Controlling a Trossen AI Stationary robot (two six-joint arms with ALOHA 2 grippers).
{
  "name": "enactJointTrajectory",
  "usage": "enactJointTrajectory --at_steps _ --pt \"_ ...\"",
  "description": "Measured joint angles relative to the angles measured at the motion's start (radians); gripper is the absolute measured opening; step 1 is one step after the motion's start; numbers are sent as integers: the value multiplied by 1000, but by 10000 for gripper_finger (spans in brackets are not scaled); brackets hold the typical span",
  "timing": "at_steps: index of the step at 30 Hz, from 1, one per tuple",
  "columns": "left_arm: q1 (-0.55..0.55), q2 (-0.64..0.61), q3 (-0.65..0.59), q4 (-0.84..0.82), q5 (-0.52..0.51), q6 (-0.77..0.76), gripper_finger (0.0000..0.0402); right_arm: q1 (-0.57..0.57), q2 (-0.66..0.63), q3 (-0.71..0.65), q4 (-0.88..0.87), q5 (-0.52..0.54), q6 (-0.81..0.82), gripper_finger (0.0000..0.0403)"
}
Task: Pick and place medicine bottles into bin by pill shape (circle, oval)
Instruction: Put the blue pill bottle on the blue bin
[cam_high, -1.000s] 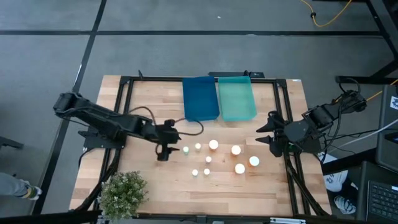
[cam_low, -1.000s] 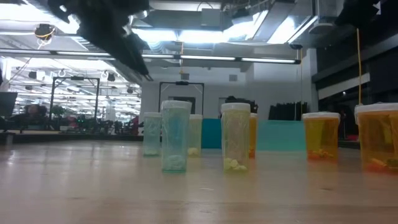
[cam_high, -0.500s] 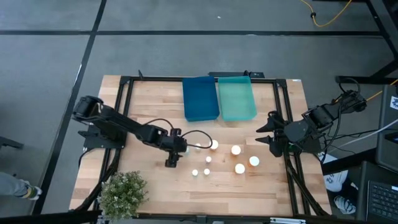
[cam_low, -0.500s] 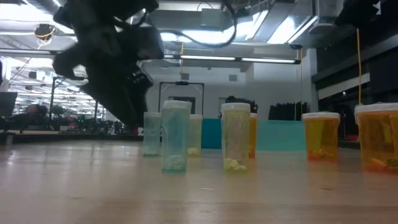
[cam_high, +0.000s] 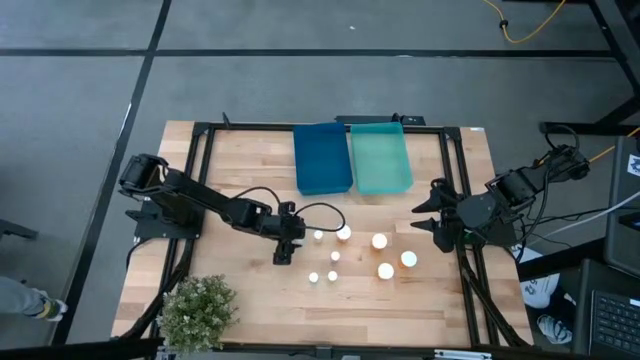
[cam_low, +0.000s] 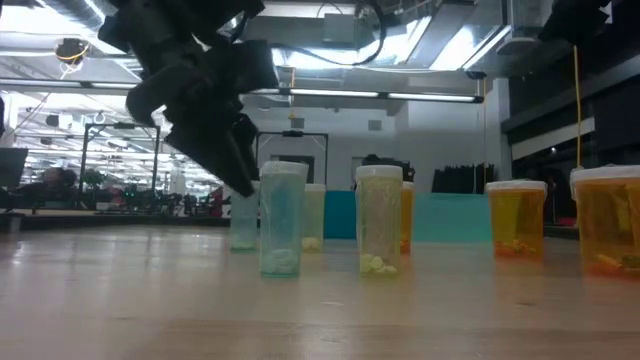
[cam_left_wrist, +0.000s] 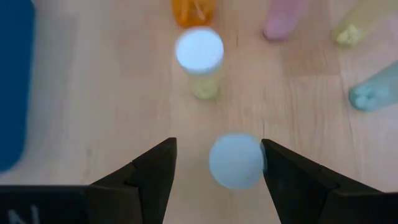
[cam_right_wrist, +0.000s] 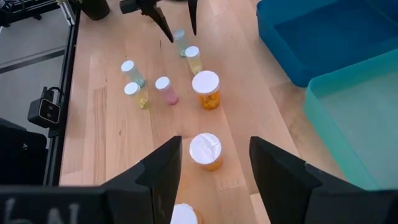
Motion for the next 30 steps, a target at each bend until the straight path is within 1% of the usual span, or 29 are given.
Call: enactJointTrajectory --at_steps 5,9,13,19,26,30 --pt "0 -12 0 -34 1 0 223 0 0 0 -3 0 0 191" --pt "0 -7 0 -32 26 0 222 0 0 0 -7 1 0 190" --pt "0 -6 -1 -31 30 0 211 0 0 0 -7 1 0 191" --pt "-1 -6 -1 -28 59 0 175 0 0 0 -8 2 2 190" --pt "7 -6 -1 -25 56 3 121 0 0 0 -8 14 3 190" --pt "23 -6 -1 -20 54 4 97 0 0 0 -8 14 3 190"
